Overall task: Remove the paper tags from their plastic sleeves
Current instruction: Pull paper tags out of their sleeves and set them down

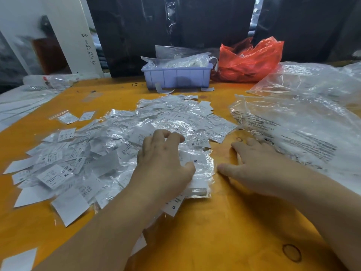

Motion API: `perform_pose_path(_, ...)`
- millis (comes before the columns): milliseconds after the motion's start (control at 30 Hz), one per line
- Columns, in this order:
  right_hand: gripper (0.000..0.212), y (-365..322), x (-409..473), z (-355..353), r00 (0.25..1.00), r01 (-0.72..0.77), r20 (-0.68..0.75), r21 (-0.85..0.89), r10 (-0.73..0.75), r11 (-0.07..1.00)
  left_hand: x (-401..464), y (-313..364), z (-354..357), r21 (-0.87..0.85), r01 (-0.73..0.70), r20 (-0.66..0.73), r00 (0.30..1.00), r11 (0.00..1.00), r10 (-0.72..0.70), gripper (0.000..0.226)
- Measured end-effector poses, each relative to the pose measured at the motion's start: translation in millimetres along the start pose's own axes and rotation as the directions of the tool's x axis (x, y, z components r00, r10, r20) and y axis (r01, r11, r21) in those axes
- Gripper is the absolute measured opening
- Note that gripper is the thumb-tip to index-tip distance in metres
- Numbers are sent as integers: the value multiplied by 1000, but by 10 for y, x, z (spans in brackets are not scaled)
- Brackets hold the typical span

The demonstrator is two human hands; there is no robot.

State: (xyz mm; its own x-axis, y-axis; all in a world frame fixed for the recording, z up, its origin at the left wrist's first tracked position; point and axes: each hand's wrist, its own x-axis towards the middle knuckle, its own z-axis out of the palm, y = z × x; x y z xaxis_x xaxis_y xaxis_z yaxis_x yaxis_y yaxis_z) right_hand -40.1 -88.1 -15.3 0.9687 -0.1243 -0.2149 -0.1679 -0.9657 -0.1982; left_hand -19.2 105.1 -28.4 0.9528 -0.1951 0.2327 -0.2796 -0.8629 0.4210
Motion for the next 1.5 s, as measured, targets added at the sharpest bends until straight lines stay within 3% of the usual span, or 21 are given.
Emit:
perform_pose_path(300,73,5,-76,-56,983,168,-106,181,-151,969,-7,7,34,7,-20,75,997,1000,20,48)
perform_pose_path(633,52,262,-46,-372,958,7,-278,276,73,961,-8,-7,29,1,-35,88,996,999,34,49)
perform_pose_path(767,47,305,0,-376,970,-62,-219,190,104,980,-9,-8,26,4,-36,92,995,999,35,50)
perform_pose_path(867,51,235,0,-312,994,-89,-63,56,92,994,-9,2,22,18,-34,92,995,999,32,50)
perform_pose_path(967,34,196,-1,-237,998,-50,41,-44,52,998,-15,6,23,13,-37,93,995,999,36,50)
perform_pose_path(1167,44,174,-55,-327,997,-26,-67,93,32,995,-13,11,34,5,-36,98,995,999,35,49)
perform_pose_path(1300,28,147,-91,-275,999,-24,38,-28,25,999,-18,21,42,1,-36,101,994,999,36,49)
perform_pose_path(1500,37,57,-189,-308,1000,26,-2,147,-26,989,-29,22,39,-4,-44,105,993,999,44,48)
